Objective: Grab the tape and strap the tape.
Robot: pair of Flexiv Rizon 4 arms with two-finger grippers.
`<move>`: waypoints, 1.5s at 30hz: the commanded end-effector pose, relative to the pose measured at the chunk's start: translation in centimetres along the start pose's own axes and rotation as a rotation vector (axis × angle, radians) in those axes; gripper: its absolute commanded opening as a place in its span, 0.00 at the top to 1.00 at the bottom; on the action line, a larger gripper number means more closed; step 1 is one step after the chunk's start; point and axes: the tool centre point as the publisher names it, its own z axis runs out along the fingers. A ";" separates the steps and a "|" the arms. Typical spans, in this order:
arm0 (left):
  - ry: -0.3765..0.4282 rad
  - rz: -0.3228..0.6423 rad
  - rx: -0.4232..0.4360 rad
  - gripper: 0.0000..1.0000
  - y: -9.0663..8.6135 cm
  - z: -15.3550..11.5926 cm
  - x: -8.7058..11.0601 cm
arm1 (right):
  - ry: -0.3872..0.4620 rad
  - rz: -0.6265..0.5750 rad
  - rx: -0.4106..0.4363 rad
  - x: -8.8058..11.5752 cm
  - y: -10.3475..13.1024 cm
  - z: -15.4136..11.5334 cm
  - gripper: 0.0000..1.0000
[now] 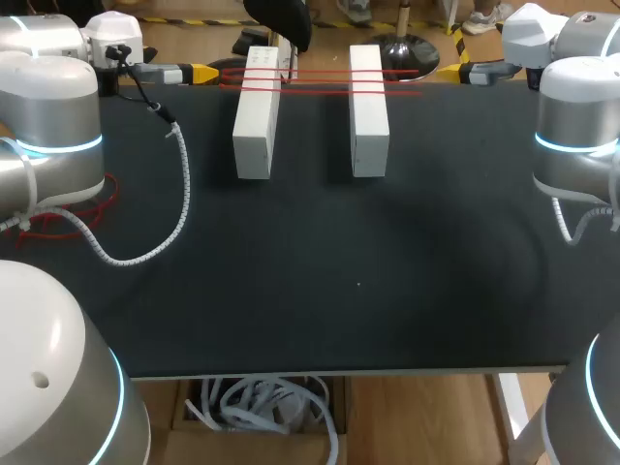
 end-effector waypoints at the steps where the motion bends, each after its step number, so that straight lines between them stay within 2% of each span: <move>1: -0.001 0.001 0.006 0.00 0.1 0.1 0.0 | 0.001 0.000 -0.001 0.0 0.0 0.0 0.00; 14: -0.001 0.001 0.006 0.00 0.1 0.1 0.0 | 0.001 0.000 -0.001 0.0 0.0 0.0 0.00; 19: 0.063 0.051 0.033 0.00 0.1 0.0 0.2 | 0.001 0.000 -0.001 0.0 0.0 0.0 0.00; 22: 0.128 0.086 0.046 0.00 0.1 0.0 0.3 | 0.001 0.000 -0.001 0.0 0.0 0.0 0.00; 32: 0.472 0.302 0.046 0.00 0.2 1.0 1.2 | 0.001 0.000 -0.001 0.0 0.0 0.0 0.00; 36: 0.557 0.349 0.077 0.00 0.4 1.1 1.1 | 0.001 0.000 -0.001 0.0 0.0 0.0 0.00; 43: 0.667 0.429 0.081 0.00 0.1 2.2 0.5 | 0.001 0.000 -0.001 0.0 0.0 0.0 0.00; 44: 0.672 0.429 0.078 0.16 0.1 2.4 0.3 | 0.001 0.000 -0.001 0.0 0.0 0.0 0.00; 45: 0.674 0.425 0.072 0.20 0.2 2.6 0.1 | 0.001 0.000 -0.001 0.0 0.0 0.0 0.00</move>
